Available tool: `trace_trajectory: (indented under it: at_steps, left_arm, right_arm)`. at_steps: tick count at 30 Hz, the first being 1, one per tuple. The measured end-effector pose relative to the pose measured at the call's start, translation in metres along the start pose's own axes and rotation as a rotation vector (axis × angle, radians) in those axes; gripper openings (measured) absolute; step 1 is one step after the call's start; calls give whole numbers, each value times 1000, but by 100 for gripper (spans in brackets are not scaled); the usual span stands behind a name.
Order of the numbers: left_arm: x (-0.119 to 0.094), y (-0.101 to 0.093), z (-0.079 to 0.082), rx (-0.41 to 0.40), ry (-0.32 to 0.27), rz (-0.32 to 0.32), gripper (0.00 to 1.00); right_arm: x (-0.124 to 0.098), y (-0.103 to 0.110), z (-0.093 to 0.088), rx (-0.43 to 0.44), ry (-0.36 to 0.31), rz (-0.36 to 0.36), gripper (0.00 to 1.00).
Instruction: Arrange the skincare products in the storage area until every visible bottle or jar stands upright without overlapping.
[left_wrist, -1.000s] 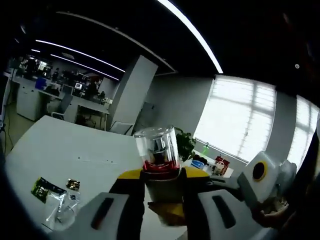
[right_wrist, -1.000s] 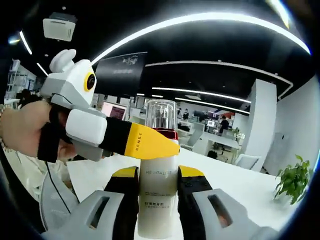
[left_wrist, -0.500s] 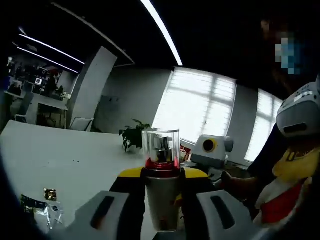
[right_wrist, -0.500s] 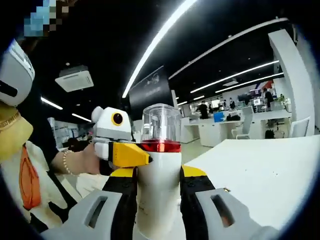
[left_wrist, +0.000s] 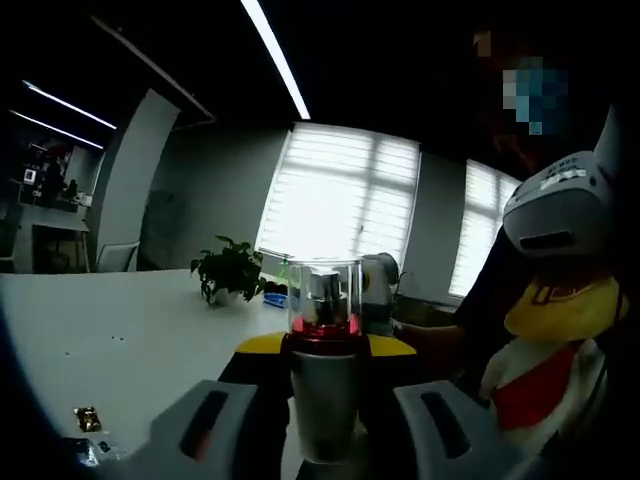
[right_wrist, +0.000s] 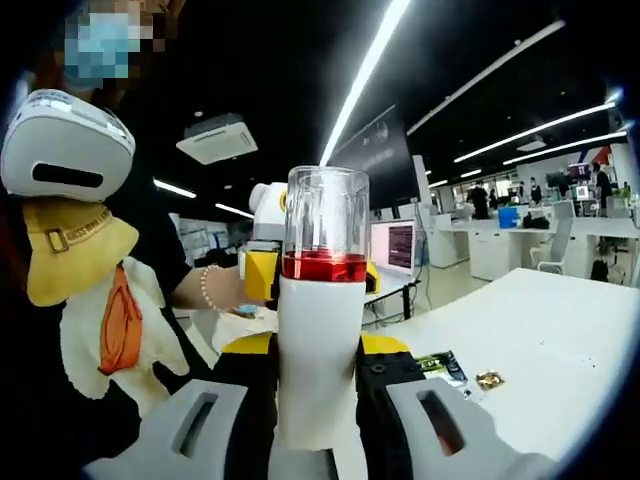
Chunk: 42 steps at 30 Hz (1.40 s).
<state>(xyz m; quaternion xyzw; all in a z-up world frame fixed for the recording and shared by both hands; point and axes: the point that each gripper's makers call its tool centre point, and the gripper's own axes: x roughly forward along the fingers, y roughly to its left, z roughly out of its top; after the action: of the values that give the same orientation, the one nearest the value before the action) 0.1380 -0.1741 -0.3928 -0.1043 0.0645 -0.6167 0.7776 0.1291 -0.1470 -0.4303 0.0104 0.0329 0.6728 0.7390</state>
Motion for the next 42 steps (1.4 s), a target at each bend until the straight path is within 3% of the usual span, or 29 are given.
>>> trace_trajectory:
  at_steps: [1, 2, 3, 4, 6, 9, 12, 18, 26, 34, 42]
  left_arm:
    - [0, 0, 0, 10, 4, -3, 23]
    - [1, -6, -7, -27, 45, -34, 23]
    - [4, -1, -5, 54, 38, -10, 23]
    - [5, -2, -14, 91, 95, -13, 23]
    - [7, -5, -19, 113, 128, -15, 23]
    - [9, -5, -19, 80, 105, -24, 23]
    - [11, -5, -26, 74, 115, -23, 24]
    - [13, 4, -56, 122, 228, -6, 24]
    - [19, 18, -91, 86, 308, 0, 24]
    - [21, 33, -119, 63, 367, -12, 24]
    - [22, 44, -150, 68, 438, -9, 24]
  right_arm:
    - [-1, -1, -3, -24, 17, -9, 28]
    - [-1, -2, -7, -116, 40, -28, 28]
    - [-1, -4, -10, -160, 61, -52, 28]
    - [-1, -3, -18, -147, 105, -64, 28]
    - [0, -3, -22, -181, 108, -83, 28]
    - [-2, 1, -23, -125, 52, -94, 28]
    - [-2, 2, -30, -120, 62, -102, 28]
    - [-4, -9, -61, -177, 170, -133, 28]
    - [-8, -23, -104, -136, 240, -164, 28]
    - [-10, -32, -130, -110, 297, -196, 28]
    - [-10, -42, -165, -107, 399, -211, 29]
